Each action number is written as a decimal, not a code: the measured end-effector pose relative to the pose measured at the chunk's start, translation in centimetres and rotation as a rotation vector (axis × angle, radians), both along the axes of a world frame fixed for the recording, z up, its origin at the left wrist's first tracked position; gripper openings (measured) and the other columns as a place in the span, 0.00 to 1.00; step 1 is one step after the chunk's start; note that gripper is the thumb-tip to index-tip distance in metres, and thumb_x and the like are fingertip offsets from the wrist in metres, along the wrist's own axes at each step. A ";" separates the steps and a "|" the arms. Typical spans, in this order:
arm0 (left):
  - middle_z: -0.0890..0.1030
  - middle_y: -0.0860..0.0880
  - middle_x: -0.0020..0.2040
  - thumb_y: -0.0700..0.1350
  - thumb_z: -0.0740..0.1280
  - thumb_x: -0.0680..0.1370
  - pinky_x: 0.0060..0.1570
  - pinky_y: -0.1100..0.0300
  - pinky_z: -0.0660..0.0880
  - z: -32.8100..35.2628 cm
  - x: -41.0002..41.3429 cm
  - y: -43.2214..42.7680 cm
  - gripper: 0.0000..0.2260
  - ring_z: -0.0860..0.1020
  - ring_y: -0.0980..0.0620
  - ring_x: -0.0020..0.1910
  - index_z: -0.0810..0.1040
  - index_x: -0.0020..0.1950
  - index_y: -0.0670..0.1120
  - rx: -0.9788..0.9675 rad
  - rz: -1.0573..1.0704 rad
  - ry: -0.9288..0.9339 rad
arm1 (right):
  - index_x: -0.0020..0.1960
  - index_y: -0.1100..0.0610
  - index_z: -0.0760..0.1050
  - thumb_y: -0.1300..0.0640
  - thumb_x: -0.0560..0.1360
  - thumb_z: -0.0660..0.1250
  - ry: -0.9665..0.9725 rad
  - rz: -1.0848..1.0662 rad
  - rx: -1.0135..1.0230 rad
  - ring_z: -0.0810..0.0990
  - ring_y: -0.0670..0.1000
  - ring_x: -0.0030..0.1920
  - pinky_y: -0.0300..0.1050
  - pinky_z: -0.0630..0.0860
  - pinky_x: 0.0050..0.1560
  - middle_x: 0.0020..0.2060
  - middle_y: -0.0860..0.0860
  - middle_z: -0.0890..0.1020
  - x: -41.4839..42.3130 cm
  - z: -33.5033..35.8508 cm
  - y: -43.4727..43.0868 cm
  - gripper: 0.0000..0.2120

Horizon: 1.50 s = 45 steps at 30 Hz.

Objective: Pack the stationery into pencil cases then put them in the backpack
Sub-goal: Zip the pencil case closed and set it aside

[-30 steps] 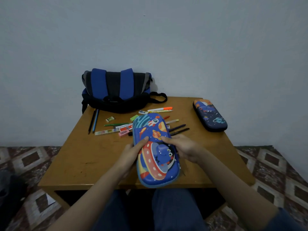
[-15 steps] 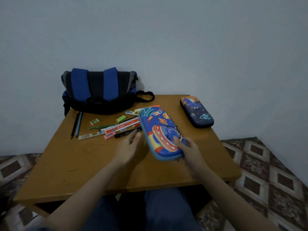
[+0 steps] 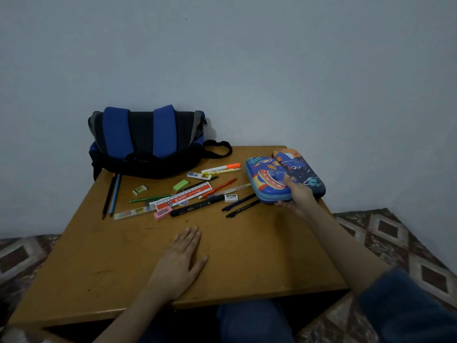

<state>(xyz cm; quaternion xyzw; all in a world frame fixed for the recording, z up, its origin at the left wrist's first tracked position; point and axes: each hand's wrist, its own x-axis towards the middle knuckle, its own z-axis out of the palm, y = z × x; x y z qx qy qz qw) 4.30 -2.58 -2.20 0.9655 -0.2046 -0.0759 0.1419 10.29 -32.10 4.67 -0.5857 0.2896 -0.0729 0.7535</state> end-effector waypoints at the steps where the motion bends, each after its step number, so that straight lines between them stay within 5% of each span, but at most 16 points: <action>1: 0.39 0.59 0.73 0.76 0.22 0.51 0.67 0.64 0.36 0.0 0.0 0.0 0.56 0.37 0.64 0.67 0.40 0.76 0.53 0.000 0.000 0.004 | 0.67 0.63 0.64 0.51 0.75 0.66 0.006 0.000 -0.002 0.79 0.53 0.39 0.42 0.79 0.23 0.47 0.56 0.79 0.6 -0.1 0.0 0.26; 7: 0.43 0.57 0.77 0.78 0.25 0.53 0.70 0.62 0.39 -0.6 0.6 0.2 0.55 0.41 0.62 0.72 0.42 0.76 0.54 -0.025 0.005 0.028 | 0.67 0.63 0.64 0.54 0.75 0.68 0.019 -0.041 -0.043 0.80 0.56 0.49 0.42 0.80 0.27 0.56 0.57 0.76 2.9 0.1 -0.2 0.26; 15: 0.45 0.57 0.77 0.78 0.25 0.53 0.69 0.63 0.39 -0.3 0.4 0.2 0.56 0.41 0.64 0.70 0.44 0.76 0.54 -0.060 0.011 0.019 | 0.68 0.65 0.63 0.65 0.69 0.73 0.047 -0.310 0.047 0.78 0.58 0.58 0.49 0.80 0.52 0.63 0.60 0.73 3.4 -1.3 0.4 0.31; 23: 0.45 0.57 0.77 0.78 0.25 0.52 0.68 0.65 0.39 0.3 0.1 0.0 0.57 0.40 0.66 0.67 0.45 0.76 0.54 -0.060 0.014 0.017 | 0.68 0.66 0.63 0.69 0.71 0.70 0.040 -0.376 0.158 0.78 0.59 0.57 0.52 0.80 0.53 0.63 0.61 0.73 4.1 -1.2 0.9 0.28; 27: 0.46 0.57 0.77 0.77 0.36 0.63 0.67 0.65 0.39 0.3 0.2 0.1 0.47 0.40 0.66 0.67 0.46 0.76 0.54 -0.048 0.012 0.023 | 0.66 0.67 0.66 0.68 0.71 0.69 0.073 -0.321 0.153 0.80 0.59 0.53 0.50 0.80 0.51 0.62 0.62 0.74 3.8 -1.8 1.0 0.25; 31: 0.46 0.58 0.77 0.78 0.26 0.53 0.68 0.65 0.40 0.1 0.3 0.2 0.56 0.40 0.66 0.67 0.45 0.76 0.55 -0.041 0.014 0.012 | 0.67 0.67 0.64 0.68 0.73 0.68 0.072 -0.267 0.215 0.79 0.61 0.56 0.51 0.79 0.54 0.62 0.62 0.74 3.4 -2.1 1.2 0.25; 35: 0.45 0.56 0.77 0.76 0.41 0.67 0.66 0.64 0.40 0.8 0.0 -0.1 0.43 0.41 0.64 0.69 0.45 0.76 0.54 -0.031 0.034 0.042 | 0.69 0.67 0.62 0.67 0.72 0.69 0.055 -0.259 0.248 0.81 0.62 0.53 0.47 0.80 0.52 0.62 0.63 0.75 3.5 -1.9 1.2 0.29; 38: 0.46 0.56 0.77 0.79 0.31 0.57 0.67 0.63 0.41 0.5 0.1 0.0 0.52 0.41 0.65 0.67 0.45 0.76 0.55 -0.043 0.029 0.031 | 0.69 0.68 0.61 0.67 0.73 0.68 0.050 -0.262 0.259 0.80 0.62 0.56 0.47 0.79 0.54 0.62 0.64 0.74 3.5 -1.8 1.2 0.28; 43: 0.46 0.57 0.77 0.79 0.26 0.51 0.68 0.63 0.41 0.0 0.4 0.1 0.57 0.41 0.65 0.68 0.46 0.76 0.55 -0.082 0.053 0.029 | 0.66 0.68 0.65 0.67 0.75 0.66 0.094 -0.258 0.186 0.80 0.61 0.55 0.51 0.79 0.53 0.59 0.62 0.76 3.3 -2.1 1.3 0.22; 45: 0.47 0.57 0.77 0.79 0.27 0.52 0.68 0.63 0.42 -0.2 0.5 0.2 0.56 0.42 0.64 0.71 0.46 0.76 0.55 -0.083 0.062 0.025 | 0.65 0.67 0.67 0.63 0.75 0.66 0.206 -0.300 -0.093 0.81 0.60 0.53 0.48 0.79 0.50 0.57 0.61 0.78 3.1 -2.2 0.7 0.20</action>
